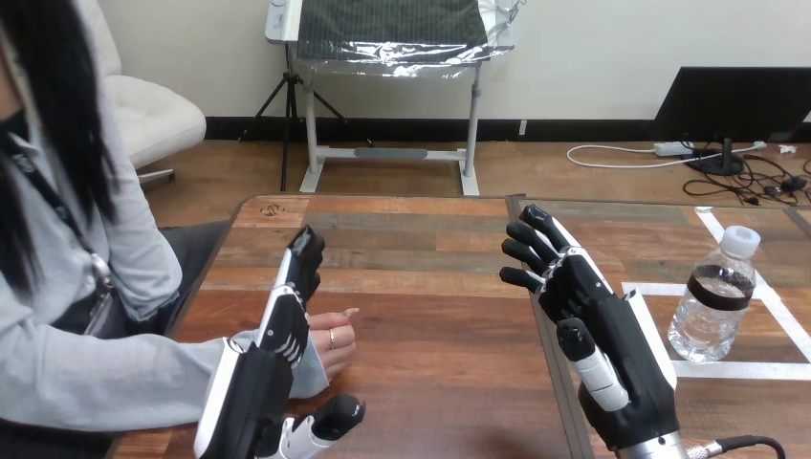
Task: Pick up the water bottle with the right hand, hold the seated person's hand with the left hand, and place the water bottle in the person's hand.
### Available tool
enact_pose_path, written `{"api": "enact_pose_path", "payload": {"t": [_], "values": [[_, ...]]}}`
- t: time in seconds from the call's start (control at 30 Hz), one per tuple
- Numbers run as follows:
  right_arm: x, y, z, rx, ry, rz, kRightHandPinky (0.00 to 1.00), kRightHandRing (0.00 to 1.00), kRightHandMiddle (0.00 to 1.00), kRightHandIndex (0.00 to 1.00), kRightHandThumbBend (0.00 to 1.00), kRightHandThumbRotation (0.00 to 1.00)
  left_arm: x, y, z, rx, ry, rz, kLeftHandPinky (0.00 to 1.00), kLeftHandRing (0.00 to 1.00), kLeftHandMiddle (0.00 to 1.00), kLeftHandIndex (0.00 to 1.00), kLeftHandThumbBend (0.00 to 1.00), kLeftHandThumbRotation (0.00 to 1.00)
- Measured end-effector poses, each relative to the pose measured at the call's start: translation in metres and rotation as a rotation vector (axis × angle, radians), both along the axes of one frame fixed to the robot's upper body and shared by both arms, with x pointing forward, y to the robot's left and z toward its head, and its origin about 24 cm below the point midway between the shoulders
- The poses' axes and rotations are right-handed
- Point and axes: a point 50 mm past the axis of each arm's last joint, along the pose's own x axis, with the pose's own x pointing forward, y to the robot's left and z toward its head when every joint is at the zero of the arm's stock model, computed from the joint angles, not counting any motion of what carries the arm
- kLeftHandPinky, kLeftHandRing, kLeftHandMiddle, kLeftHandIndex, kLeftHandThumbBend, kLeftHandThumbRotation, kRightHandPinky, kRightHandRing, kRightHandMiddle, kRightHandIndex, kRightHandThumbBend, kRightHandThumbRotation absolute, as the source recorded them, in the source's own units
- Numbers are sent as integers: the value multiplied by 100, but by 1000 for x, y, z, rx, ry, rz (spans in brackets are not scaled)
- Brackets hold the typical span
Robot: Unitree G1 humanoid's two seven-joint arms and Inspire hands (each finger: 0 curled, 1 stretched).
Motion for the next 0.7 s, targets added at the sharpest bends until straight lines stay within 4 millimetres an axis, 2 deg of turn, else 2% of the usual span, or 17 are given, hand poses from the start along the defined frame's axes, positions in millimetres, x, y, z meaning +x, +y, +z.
{"api": "enact_pose_path", "payload": {"t": [0.7], "values": [[0,-3,2,2,-17,-14,83,91,91,93,100,76,1,1,1,-2,-1,8,100,100,100,100,100,77]]}}
